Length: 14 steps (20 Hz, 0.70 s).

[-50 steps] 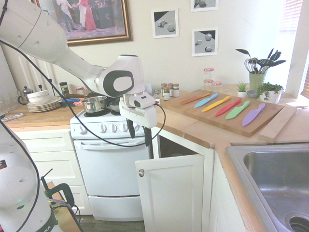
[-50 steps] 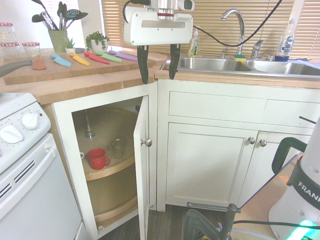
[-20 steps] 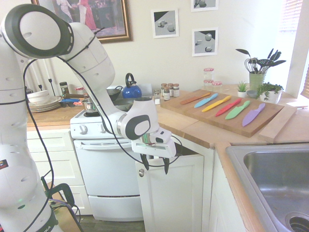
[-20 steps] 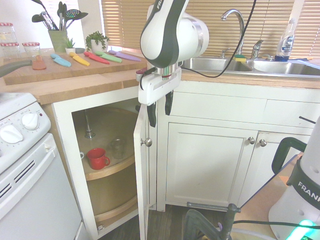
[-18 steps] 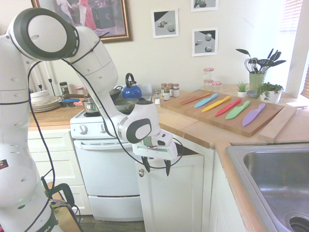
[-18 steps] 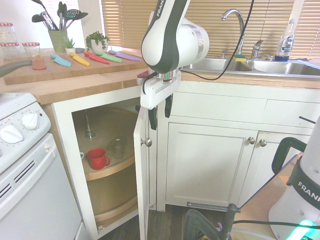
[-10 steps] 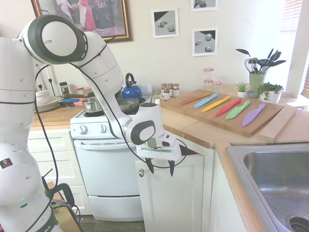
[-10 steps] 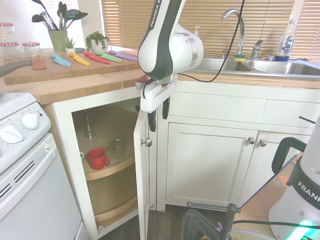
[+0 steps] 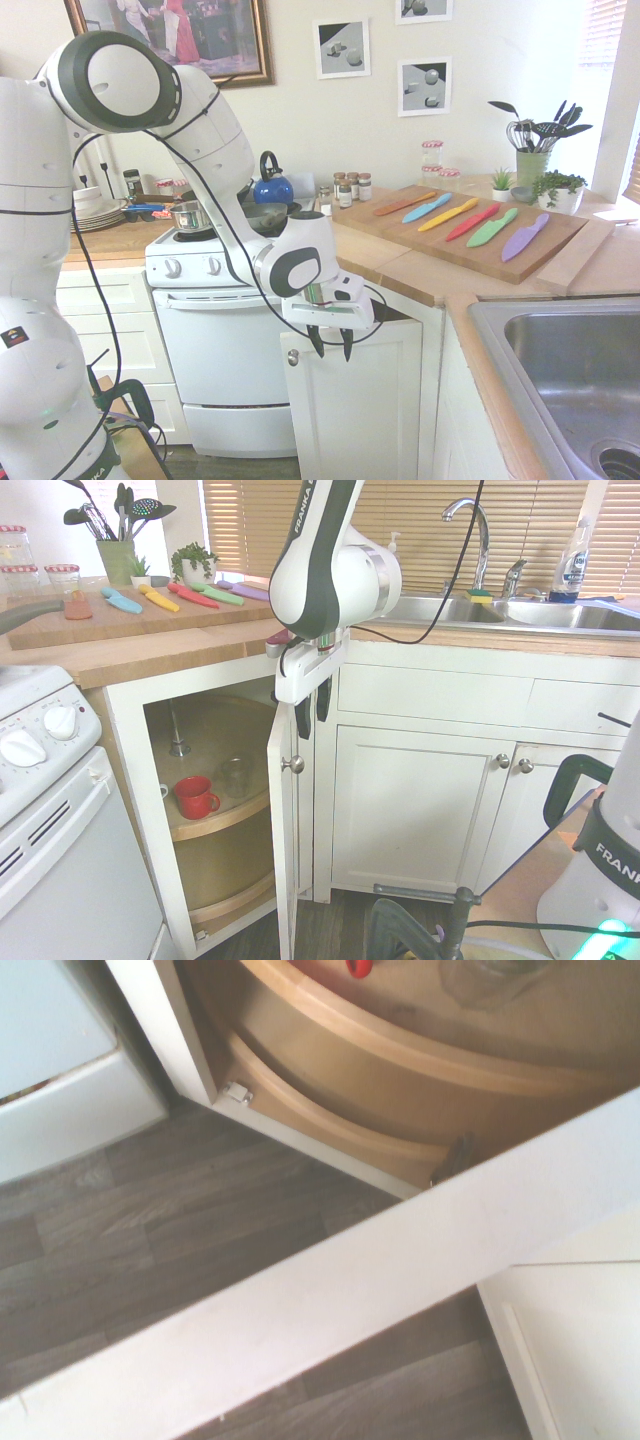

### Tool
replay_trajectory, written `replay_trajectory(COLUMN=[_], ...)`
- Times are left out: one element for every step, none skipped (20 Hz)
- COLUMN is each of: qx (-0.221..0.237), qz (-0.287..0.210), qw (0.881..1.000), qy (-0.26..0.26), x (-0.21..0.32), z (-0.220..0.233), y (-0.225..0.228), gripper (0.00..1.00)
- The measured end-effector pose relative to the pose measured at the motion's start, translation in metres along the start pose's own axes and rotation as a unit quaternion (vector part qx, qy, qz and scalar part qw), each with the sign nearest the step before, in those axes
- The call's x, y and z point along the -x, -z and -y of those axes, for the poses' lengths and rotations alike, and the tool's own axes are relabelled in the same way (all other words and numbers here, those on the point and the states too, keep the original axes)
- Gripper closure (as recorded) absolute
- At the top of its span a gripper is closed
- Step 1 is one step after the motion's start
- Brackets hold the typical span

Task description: Close the cabinet

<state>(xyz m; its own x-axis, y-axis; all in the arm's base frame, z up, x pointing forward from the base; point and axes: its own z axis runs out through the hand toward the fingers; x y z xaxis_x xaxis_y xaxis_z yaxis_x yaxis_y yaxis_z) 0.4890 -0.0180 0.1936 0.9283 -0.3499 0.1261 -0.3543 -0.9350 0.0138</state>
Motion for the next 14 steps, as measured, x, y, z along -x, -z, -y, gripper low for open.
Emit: replay_trajectory(qx=[0.000,0.001,0.001,0.001,0.001,0.001,0.001,0.001,0.001,0.001,0.001,0.001,0.002,0.002], qz=[0.001,0.001,0.001,0.001,0.001,0.001,0.001,0.001,0.001,0.002,0.002,0.003,0.004,0.005], qw=[1.000,1.000,1.000,1.000,1.000,1.000,1.000,1.000,1.000,1.000,1.000,1.000,1.000,1.000], qy=[0.000,0.000,0.000,0.001,0.002,0.002,0.003,0.003,0.003,0.004,0.005,0.005,0.006,0.008], x=[-0.0001,-0.0003,-0.0003,-0.0004,-0.0007,-0.0009,-0.0009,-0.0010,-0.0010,-0.0010,-0.0008,-0.0006,-0.0002,0.0001], z=[0.0001,0.0001,0.0002,0.0002,0.0003,0.0004,0.0004,0.0004,0.0006,0.0012,0.0021,0.0027,0.0035,0.0046], y=[0.0000,0.0001,0.0001,0.0001,0.0002,0.0003,0.0001,-0.0001,-0.0002,-0.0004,-0.0005,-0.0005,-0.0007,-0.0009], gripper=[1.00,1.00,1.00,1.00,1.00,1.00,1.00,1.00,1.00,1.00,1.00,1.00,1.00,1.00])
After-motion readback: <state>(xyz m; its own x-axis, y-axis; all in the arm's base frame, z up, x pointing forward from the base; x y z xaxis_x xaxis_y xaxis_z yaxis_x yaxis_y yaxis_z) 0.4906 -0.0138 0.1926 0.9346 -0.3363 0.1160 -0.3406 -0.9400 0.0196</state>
